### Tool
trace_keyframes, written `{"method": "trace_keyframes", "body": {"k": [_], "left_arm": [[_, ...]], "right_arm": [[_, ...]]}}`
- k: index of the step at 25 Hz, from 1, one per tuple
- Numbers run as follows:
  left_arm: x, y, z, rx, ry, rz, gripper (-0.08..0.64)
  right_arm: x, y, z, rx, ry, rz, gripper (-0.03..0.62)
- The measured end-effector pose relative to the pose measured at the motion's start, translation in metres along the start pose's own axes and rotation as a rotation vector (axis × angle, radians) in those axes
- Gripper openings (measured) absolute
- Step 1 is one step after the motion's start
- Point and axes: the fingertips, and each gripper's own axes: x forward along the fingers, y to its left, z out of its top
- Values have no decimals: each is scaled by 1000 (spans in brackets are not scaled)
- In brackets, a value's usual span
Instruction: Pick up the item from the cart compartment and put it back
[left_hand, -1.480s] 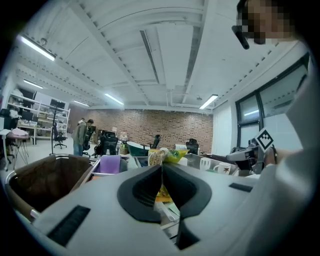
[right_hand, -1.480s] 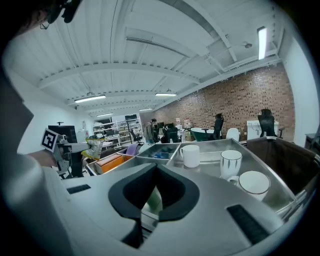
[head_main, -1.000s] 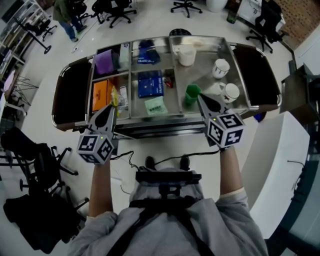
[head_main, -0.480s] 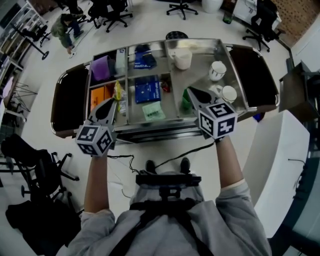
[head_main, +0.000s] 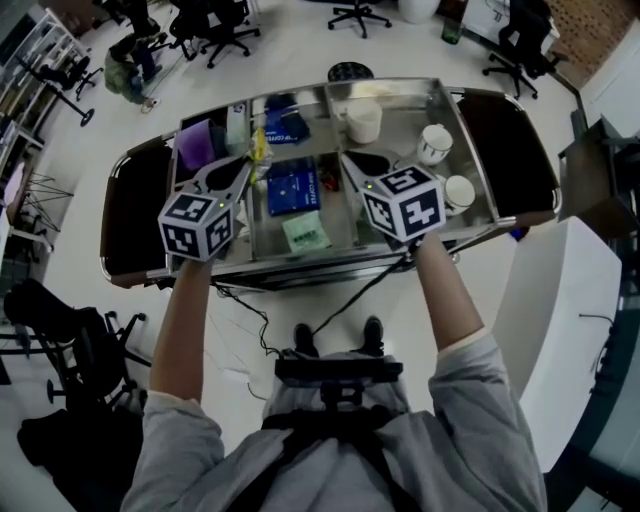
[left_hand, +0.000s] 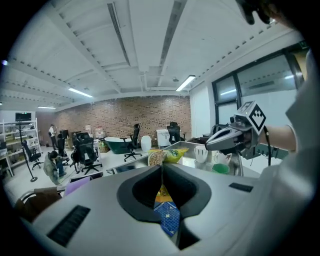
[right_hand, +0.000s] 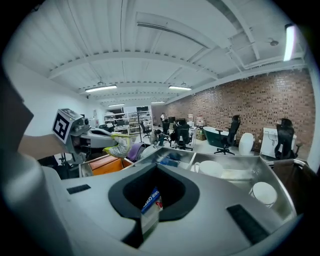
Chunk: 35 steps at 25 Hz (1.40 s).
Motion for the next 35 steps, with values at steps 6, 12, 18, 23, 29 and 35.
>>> {"method": "trace_keyframes", "body": {"k": [6, 12, 18, 23, 29, 35], "left_arm": [[50, 7, 3, 56, 77, -59, 20], [93, 3, -1, 137, 176, -125, 20], [127, -1, -11, 211, 291, -187, 20], [150, -1, -19, 273, 378, -227, 20], [174, -5, -36, 334, 464, -283, 20], [196, -12, -51, 360, 529, -319, 20]], "right_arm": [[31, -9, 6, -12, 37, 2, 9], [52, -20, 3, -20, 81, -10, 9], [69, -32, 3, -16, 99, -26, 9], [82, -38, 5, -17, 118, -36, 9], [92, -45, 4, -15, 137, -54, 9], [93, -51, 8, -12, 136, -65, 9]]}}
